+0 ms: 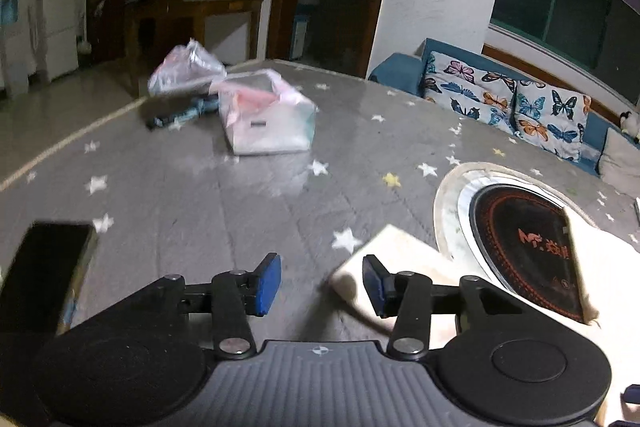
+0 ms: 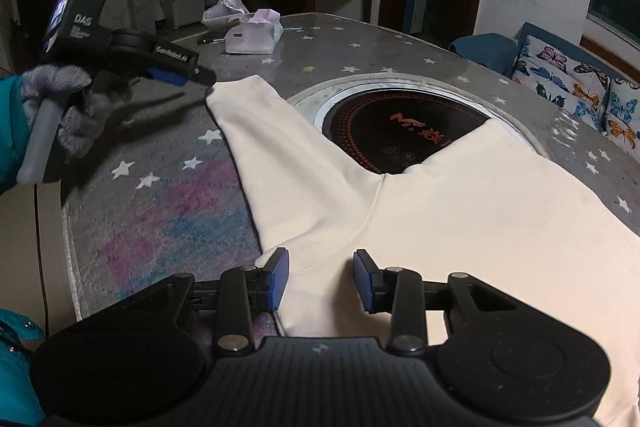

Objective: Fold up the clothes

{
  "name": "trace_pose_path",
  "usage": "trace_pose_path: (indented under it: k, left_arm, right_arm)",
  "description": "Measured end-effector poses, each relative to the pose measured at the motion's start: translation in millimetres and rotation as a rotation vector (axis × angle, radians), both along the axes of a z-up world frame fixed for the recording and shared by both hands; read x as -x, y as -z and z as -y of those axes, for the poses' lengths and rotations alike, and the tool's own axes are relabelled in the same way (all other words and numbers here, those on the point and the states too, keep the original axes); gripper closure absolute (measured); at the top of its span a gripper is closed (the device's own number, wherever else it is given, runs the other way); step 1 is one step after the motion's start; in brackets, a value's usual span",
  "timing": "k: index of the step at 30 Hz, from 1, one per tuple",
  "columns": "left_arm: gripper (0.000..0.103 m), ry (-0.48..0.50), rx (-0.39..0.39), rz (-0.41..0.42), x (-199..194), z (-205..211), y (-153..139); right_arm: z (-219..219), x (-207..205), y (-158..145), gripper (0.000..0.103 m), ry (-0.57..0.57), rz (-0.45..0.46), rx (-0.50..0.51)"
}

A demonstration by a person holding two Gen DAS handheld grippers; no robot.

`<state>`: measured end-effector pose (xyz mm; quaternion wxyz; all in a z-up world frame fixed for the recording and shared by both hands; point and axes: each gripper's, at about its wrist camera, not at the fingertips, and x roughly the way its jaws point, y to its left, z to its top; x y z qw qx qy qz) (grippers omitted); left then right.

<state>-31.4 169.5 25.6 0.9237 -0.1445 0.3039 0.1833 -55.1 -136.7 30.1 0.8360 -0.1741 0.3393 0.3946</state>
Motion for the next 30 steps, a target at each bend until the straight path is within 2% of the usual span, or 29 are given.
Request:
trace_pose_path:
  k: [5,8,10,12,18,23,27,30]
  left_arm:
    - [0.057,0.011,0.023,-0.014,-4.2,6.8,5.8]
    - [0.076,0.026,0.025,-0.020,-8.8,10.3,8.7]
    - [0.094,0.030,0.026,-0.020,-10.7,11.1,10.0]
    - [0.097,0.016,0.065,-0.001,-10.3,8.8,6.2]
    - [0.098,0.131,0.097,0.160,-3.2,35.7,-42.3]
    - [0.098,0.295,0.078,0.298,2.6,79.6,-86.8]
    - [0.098,0.426,0.092,0.357,4.6,116.3,-109.7]
    - [0.098,0.521,0.091,0.373,6.1,147.0,-116.1]
  right_arm:
    - [3.2,2.8,-4.9,0.067,0.010,0.007,-0.016]
    - [5.9,4.0,-8.5,0.067,0.018,0.010,-0.025]
    - [7.8,4.8,-10.6,0.067,0.026,0.011,-0.034]
    - [11.3,5.1,-13.5,0.067,0.039,0.011,-0.051]
    - [29.0,-3.1,-20.9,0.067,0.112,-0.007,-0.099]
    - [51.2,-13.4,-24.0,0.068,0.202,-0.022,-0.140]
    - [72.0,-16.4,-28.9,0.068,0.257,-0.025,-0.183]
    - [88.4,-18.6,-32.2,0.068,0.300,-0.026,-0.215]
